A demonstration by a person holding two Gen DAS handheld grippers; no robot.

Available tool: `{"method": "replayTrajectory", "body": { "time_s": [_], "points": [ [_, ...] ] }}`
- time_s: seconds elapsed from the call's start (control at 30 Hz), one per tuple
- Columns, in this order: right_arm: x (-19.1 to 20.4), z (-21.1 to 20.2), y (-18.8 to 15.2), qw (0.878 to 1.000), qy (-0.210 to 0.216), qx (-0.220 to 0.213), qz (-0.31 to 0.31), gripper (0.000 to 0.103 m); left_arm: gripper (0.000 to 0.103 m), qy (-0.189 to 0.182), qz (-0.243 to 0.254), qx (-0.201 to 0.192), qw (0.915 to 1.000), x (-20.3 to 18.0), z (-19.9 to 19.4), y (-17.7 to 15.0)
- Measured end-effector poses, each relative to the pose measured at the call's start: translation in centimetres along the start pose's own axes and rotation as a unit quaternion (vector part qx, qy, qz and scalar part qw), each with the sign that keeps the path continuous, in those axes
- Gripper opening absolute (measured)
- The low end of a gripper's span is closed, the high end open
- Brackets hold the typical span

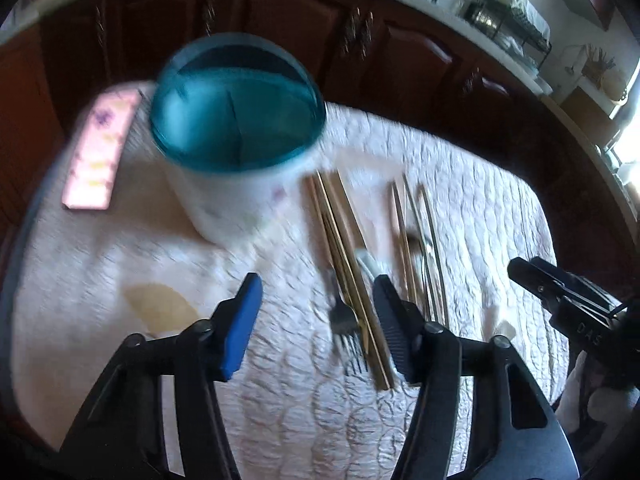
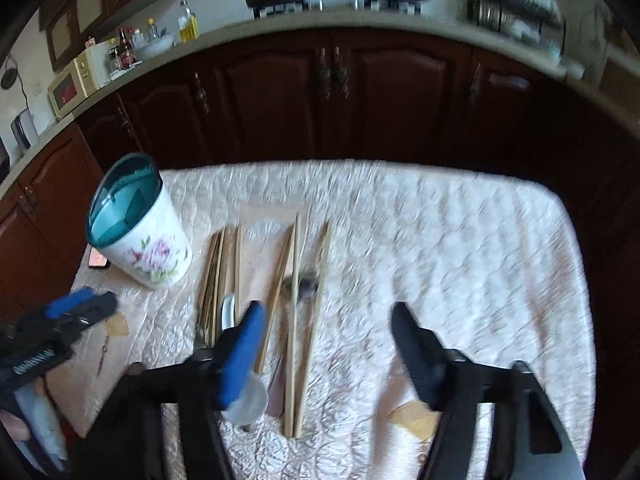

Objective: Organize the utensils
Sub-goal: 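Grasp the dark-handled fork with the left gripper while the right gripper grasps the white ceramic spoon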

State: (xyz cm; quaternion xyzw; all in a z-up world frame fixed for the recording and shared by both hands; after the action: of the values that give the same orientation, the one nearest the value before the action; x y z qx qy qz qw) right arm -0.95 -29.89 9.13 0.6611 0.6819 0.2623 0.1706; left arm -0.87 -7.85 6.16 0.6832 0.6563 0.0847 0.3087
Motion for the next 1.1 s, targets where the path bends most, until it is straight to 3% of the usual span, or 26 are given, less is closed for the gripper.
{"method": "replayTrajectory", "body": {
  "time_s": [0.27,0.33,0.5,0.63,0.73,0.8,0.83,0.87,1.1],
  "points": [
    [3.5,3.9,-1.4,0.991,0.117,0.052,-0.028,0.028,0.038,0.001,0.002,0.029,0.9996,-0.6,5.4,0.2],
    [4.4,4.7,-1.6,0.988,0.130,0.066,-0.040,0.024,0.035,-0.001,-0.002,0.038,0.9993,-0.3,6.5,0.5],
    [6.2,6.7,-2.6,0.978,0.173,0.102,-0.061,0.023,0.034,-0.009,-0.009,0.053,0.9985,-0.2,8.4,1.0],
    [7.0,8.4,-3.4,0.974,0.180,0.116,-0.076,0.023,0.032,-0.011,-0.006,0.059,0.9982,-0.4,9.3,1.1],
    [7.4,9.5,-3.8,0.973,0.178,0.123,-0.084,0.023,0.014,-0.031,-0.009,0.060,0.9977,-0.3,9.6,1.4],
    [7.2,10.0,-3.8,0.972,0.186,0.129,-0.069,0.017,0.014,-0.039,-0.009,0.062,0.9973,-0.3,9.6,1.3],
    [6.9,10.1,-3.9,0.971,0.193,0.131,-0.058,0.005,0.014,-0.039,-0.005,0.063,0.9972,-0.4,9.5,1.2],
    [6.6,10.0,-4.0,0.970,0.196,0.133,-0.049,0.002,0.011,-0.042,-0.003,0.065,0.9970,-0.4,9.3,1.0],
    [5.9,6.4,-6.2,0.961,0.237,0.139,-0.024,0.000,0.006,-0.035,0.024,0.091,0.9950,1.0,6.0,-1.9]
  ]
}}
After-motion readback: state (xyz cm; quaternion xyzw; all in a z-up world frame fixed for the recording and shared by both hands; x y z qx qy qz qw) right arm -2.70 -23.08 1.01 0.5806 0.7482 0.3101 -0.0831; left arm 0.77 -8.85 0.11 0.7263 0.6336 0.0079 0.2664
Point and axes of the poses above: each gripper's, at about its wrist camera, not at the fingertips, and z roughly the way its jaws point, x to its left, y to its top, the point moved 4 cm from there along z, roughly the way its jaws point
